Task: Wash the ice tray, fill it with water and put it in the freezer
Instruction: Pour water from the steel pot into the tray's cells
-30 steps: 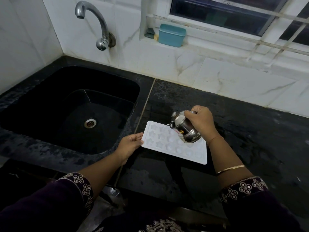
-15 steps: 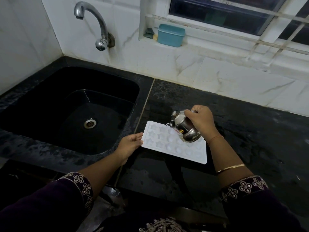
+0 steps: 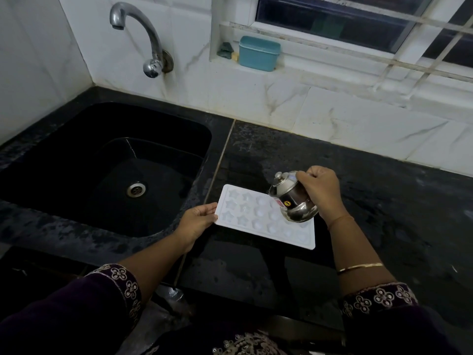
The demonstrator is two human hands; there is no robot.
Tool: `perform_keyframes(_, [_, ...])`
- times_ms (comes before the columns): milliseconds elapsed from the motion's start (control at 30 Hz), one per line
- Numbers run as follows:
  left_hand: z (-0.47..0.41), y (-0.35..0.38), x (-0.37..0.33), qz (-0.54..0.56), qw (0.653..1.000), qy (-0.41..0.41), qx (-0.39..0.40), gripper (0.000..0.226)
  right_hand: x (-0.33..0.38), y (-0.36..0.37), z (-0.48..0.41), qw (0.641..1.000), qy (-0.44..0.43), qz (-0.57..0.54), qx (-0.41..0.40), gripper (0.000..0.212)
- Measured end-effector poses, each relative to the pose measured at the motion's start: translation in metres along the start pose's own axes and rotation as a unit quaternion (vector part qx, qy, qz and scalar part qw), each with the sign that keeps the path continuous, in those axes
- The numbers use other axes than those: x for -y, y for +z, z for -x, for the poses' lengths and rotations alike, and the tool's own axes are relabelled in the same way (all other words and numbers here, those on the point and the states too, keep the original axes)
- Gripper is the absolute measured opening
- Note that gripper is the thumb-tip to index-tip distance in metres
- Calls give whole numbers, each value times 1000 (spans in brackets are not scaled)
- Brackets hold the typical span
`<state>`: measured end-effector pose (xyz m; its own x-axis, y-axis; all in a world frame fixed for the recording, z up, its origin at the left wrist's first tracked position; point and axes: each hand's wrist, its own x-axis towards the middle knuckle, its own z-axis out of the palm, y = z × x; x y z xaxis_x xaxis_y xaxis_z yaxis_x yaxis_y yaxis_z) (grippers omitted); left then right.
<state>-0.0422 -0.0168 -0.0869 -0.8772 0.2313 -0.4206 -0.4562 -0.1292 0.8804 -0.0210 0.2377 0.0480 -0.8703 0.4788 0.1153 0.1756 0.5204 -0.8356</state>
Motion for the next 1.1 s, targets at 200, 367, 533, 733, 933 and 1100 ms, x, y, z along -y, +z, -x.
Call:
perform_keyframes(200, [0,-1,1,-4,1000,0,6,41,0,-1,4,999,-11,41,1,40])
perform_keyframes(367, [-2,-2,2,-11,1000,-1,8,42,2,0,4,998,-16,57,4,39])
perform_keyframes(533, [-2,-2,3,-14,1000,-1,4,41,4,-1,3,997,-22,70,7,37])
perform_keyframes(733, [-2,-1,2,-12,1000,-3,-2,42,4,-2,2,996,-21,82,11,37])
perform_keyframes(933, [2,2,0,-10,1000,-2,-8,41,3,-1,4,996,-19,79,20,36])
perform_keyframes(1100, [3,3,-2,-13,1000,-4,-9,42,5,0,4,996,-22,83,25,37])
